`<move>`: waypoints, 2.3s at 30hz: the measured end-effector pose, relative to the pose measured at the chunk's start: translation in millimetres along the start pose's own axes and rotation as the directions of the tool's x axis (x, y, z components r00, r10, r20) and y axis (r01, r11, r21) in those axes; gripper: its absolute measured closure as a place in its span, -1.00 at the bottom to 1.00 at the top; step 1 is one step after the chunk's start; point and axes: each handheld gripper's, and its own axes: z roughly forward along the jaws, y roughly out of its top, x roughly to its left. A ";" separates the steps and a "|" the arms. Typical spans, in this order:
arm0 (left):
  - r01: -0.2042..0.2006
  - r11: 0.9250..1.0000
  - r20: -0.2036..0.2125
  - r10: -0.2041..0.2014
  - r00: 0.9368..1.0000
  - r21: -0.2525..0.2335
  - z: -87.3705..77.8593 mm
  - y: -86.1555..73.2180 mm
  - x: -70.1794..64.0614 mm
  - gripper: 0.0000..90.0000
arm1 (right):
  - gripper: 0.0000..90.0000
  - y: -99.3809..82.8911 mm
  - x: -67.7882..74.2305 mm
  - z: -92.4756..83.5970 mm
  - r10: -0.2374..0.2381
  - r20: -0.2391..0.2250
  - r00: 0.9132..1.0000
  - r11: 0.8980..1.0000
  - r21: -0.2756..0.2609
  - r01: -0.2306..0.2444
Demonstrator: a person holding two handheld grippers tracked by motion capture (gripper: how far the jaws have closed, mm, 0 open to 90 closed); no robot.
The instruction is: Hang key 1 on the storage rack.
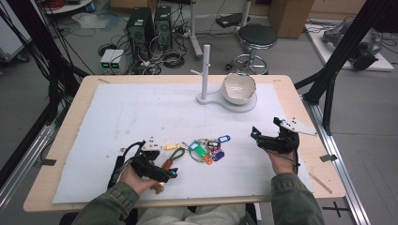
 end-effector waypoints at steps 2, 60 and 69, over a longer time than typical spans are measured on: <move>-0.002 1.000 0.003 0.002 1.000 0.014 1.7 -0.3 -0.4 -0.96 | -0.96 0.0 0.0 -0.1 0.000 0.000 1.000 1.000 0.000 0.000; 0.112 0.994 0.032 -0.113 0.993 0.012 -14.0 2.0 20.0 0.55 | -0.96 -0.7 2.4 0.3 -0.010 0.003 1.000 1.000 0.016 0.010; 0.125 0.991 0.019 -0.124 0.992 -0.041 -29.2 10.0 28.7 0.55 | -0.96 -0.9 1.8 -0.5 -0.014 0.013 1.000 1.000 0.014 0.013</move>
